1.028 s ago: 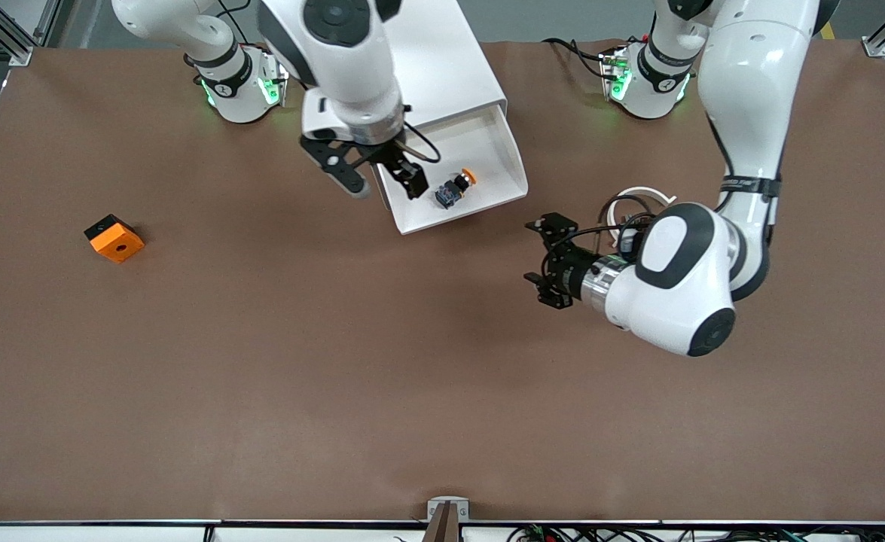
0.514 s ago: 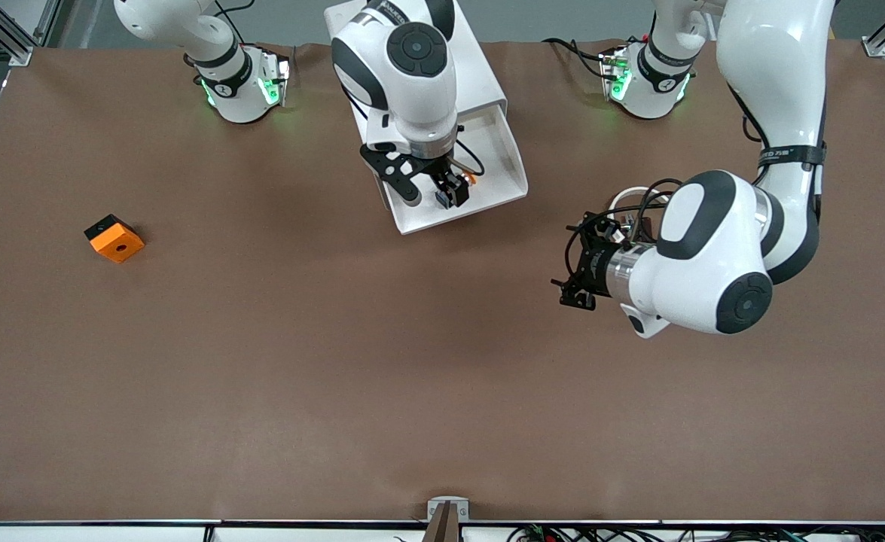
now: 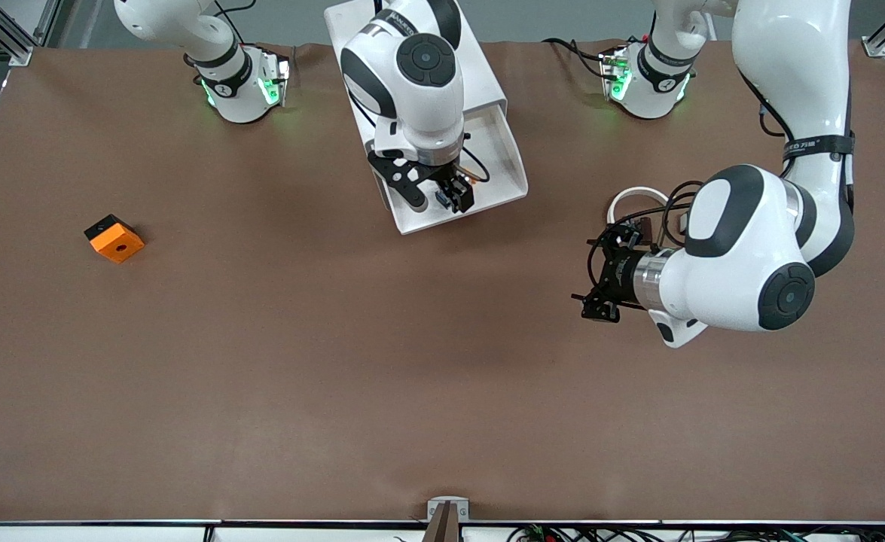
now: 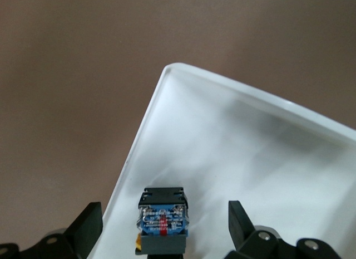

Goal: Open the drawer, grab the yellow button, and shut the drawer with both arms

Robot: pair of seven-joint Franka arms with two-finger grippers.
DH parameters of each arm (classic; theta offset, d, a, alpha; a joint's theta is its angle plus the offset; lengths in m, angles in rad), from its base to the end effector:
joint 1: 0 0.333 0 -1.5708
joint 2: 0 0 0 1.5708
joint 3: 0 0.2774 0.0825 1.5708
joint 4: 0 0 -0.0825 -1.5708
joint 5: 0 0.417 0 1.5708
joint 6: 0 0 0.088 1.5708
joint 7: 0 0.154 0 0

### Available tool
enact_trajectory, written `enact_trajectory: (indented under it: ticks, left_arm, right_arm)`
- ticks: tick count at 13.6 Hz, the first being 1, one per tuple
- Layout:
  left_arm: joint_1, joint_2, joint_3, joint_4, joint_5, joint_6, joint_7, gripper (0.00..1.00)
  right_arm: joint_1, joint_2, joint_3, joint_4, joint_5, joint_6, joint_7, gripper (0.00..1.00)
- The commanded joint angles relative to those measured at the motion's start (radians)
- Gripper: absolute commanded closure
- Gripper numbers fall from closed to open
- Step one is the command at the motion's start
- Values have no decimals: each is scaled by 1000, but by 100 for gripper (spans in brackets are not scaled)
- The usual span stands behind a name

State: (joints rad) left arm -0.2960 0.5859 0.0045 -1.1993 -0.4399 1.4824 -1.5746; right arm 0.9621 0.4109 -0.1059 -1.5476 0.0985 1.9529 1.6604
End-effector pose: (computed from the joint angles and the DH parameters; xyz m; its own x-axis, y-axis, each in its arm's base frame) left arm 0.6395 -0.2641 0.3520 0.1708 0.8947 -0.4127 0.9058 -0.3074 -0.2916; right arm 0.4404 0.5326 0.3201 0.6722 -0.7388 -0.0485 -0.7394 -0.6732 0.0080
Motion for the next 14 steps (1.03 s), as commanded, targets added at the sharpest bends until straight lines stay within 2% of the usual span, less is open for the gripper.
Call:
enact_trajectory:
  ticks: [1,5,7,10,12,14]
  left_arm:
    - [-20,-18,6,-11,32,31,91,0]
    - [-21,-35,6,-13,50,73,263,0]
    - [-25,-37,-6,-14,116,75,333,0]
    - [-34,-52,-23,-17,208,75,437,0]
    - [-34,-58,-58,-17,286,84,555,0]
    - [-40,-73,-64,-35,320,120,580,0]
  right_arm:
    - [21,28,-15,35,-8,7,24,0]
    - [21,35,-14,35,-8,11,22,0]
    - [21,39,-14,37,-8,11,18,0]
    - [18,39,-14,37,-6,9,1,13]
    - [18,39,-14,37,-5,9,1,20]
    - [20,39,-14,37,-3,9,1,27]
